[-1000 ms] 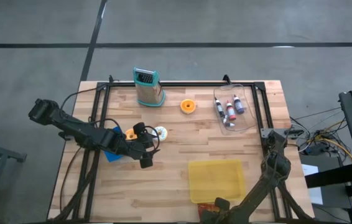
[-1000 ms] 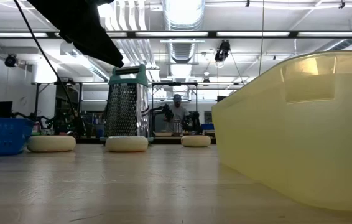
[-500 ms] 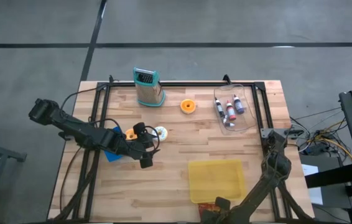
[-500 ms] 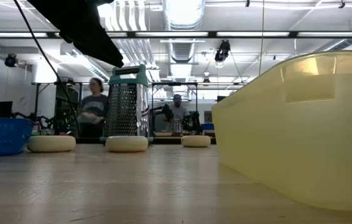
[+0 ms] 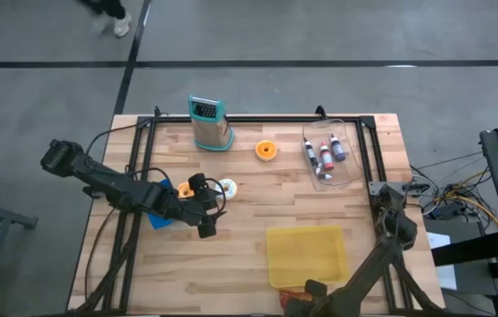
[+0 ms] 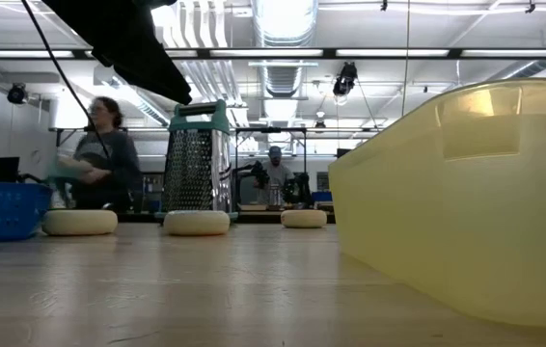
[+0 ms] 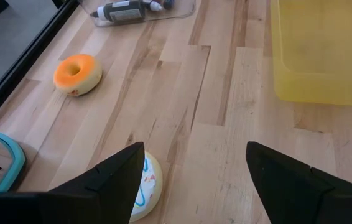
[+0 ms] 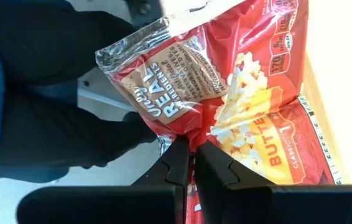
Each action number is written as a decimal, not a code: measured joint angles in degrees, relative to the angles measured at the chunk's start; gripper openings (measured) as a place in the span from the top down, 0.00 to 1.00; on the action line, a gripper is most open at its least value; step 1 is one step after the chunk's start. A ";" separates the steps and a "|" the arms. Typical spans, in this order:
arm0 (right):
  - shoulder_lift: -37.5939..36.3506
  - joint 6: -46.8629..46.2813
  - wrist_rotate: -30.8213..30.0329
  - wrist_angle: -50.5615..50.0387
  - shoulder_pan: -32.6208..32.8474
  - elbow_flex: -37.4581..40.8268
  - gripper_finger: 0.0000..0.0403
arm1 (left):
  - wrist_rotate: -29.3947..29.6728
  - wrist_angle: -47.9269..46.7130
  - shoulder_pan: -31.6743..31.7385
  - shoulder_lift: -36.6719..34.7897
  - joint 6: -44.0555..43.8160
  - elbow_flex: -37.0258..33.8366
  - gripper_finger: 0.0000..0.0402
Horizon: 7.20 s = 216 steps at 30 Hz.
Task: Pick & Place Food Item
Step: Put the popcorn bag into the yellow bin
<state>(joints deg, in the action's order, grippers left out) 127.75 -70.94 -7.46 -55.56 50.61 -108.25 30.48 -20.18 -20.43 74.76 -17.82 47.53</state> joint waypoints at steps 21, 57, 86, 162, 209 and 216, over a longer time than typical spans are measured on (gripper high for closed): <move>-1.28 1.11 -0.02 -15.68 0.00 -13.25 0.97 | -0.01 -0.01 0.00 0.00 0.02 0.00 0.29; -2.18 22.14 -4.48 -31.21 -7.75 -18.00 0.97 | -0.02 -0.01 -0.01 0.02 0.01 0.00 0.29; -7.20 30.87 -8.46 -34.48 -11.21 -17.87 0.97 | -0.31 -0.01 -0.01 0.02 -0.22 0.00 0.29; -29.17 12.89 -6.90 28.60 -10.05 51.48 0.97 | 0.68 5.73 0.02 0.02 -0.66 -6.16 0.29; -25.67 -13.09 -6.19 30.17 -10.27 51.42 0.97 | 0.59 10.28 0.04 0.02 -1.75 -10.10 0.29; -25.63 -13.07 -6.06 30.51 -10.27 51.48 0.92 | 0.59 10.26 0.02 0.02 -1.68 -10.27 0.29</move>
<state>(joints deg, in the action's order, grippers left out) 102.13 -84.01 -13.52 -25.06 40.34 -56.77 31.07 -9.91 -20.40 74.78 -19.51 37.26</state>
